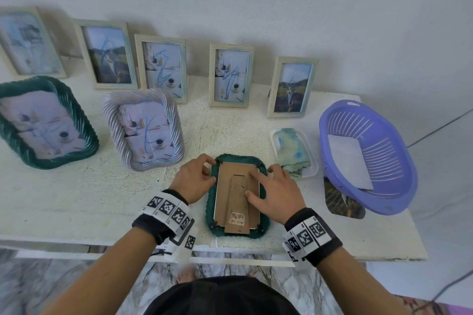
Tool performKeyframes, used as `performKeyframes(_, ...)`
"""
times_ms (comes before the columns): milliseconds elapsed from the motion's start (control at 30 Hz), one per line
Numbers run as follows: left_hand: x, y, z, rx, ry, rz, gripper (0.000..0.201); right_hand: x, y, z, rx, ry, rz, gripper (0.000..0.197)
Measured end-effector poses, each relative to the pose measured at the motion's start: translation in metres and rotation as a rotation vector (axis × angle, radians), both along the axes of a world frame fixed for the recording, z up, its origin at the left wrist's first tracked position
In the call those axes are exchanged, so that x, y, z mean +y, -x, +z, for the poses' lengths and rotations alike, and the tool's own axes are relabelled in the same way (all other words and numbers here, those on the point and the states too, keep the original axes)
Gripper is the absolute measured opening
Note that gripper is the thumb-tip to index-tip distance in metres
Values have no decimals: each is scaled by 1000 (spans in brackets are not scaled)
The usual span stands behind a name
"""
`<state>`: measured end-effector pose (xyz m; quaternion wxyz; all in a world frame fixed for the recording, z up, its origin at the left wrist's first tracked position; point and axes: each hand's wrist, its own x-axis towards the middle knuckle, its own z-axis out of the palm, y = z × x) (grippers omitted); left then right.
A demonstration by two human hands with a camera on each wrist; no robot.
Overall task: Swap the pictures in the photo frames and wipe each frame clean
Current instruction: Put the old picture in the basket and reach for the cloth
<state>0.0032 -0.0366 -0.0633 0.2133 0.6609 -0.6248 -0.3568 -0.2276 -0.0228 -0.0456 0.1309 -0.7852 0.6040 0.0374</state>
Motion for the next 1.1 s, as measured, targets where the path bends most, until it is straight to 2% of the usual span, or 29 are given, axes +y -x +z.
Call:
performKeyframes(67, 4, 3, 0, -3, -11, 5, 41, 8, -8, 0, -5, 74, -4, 54)
performKeyframes(167, 4, 3, 6, 45, -44, 30, 51, 18, -20, 2, -136, 170, 62, 37)
performKeyframes(267, 5, 1, 20, 151, -57, 101, 49, 27, -27, 9, -322, 48, 27, 37)
performKeyframes(367, 10, 4, 41, 295, -30, 167, 45, 32, -29, 25, -487, -47, -66, 54)
performKeyframes(467, 19, 16, 68, 532, 12, 176, 40, 33, -25, 40, -724, -162, -171, 72)
performKeyframes(533, 25, 26, 82, 726, 22, 100, 36, 33, -18, 48, -942, -250, -264, 66)
performKeyframes(600, 27, 33, 82, 822, 14, 12, 36, 33, -12, 53, -1105, -339, -346, 49)
performKeyframes(633, 26, 34, 77, 786, 25, -17, 36, 34, -9, 54, -1165, -371, -381, 40)
performKeyframes(700, 23, 33, 59, 579, 78, -28, 31, 35, -1, 52, -1248, -378, -420, 27)
performKeyframes(767, 23, 28, 41, 339, 117, -33, 30, 35, 7, 45, -1320, -383, -455, 25)
performKeyframes(833, 24, 21, 28, 205, 123, -80, 34, 35, 13, 38, -1327, -406, -499, 25)
performKeyframes(967, 24, 7, 16, 6, 72, -197, 52, 31, 11, 17, -1133, -354, -523, 24)
performKeyframes(1100, 23, -3, 15, -102, 33, -226, 54, 20, 9, 8, -716, -135, -393, 12)
